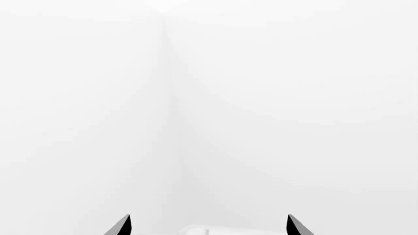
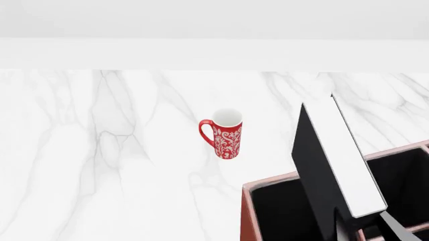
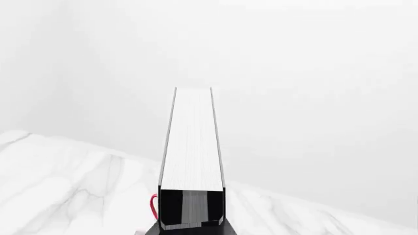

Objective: Pick up the book and place it in the left compartment of the caddy.

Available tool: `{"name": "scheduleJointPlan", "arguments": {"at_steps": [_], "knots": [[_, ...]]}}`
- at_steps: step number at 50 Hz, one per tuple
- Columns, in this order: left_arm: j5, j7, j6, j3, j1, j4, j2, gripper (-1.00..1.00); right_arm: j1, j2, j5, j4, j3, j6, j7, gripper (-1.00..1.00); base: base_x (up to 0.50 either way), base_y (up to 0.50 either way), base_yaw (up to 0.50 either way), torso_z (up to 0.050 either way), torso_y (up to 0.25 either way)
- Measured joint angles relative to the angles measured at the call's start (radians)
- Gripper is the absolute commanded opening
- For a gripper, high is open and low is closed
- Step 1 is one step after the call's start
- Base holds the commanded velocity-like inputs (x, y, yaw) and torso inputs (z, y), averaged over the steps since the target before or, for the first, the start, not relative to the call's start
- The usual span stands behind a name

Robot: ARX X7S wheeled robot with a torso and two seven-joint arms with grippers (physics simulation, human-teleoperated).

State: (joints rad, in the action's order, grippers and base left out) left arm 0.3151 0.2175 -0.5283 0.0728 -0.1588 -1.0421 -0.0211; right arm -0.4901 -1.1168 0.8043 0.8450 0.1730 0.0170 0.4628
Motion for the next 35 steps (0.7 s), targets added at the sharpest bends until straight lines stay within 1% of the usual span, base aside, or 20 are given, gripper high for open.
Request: {"name": "scheduleJointPlan", "arguments": {"at_steps": [8,35], "knots": [[0.000,0.001,-0.001,0.000,0.000,0.000,-0.001,1.00,0.025,-0.011,0.016,-0.026,-0.027,0.023,-0.004,-1.00,0.00,0.00,0.00,0.000,0.001],[-0.012,0.004,0.009,0.010,-0.005,0.000,0.001,1.00,-0.077,-0.042,0.073,-0.045,0.057,0.055,-0.068,-1.00,0.00,0.00,0.00,0.000,0.001]]}}
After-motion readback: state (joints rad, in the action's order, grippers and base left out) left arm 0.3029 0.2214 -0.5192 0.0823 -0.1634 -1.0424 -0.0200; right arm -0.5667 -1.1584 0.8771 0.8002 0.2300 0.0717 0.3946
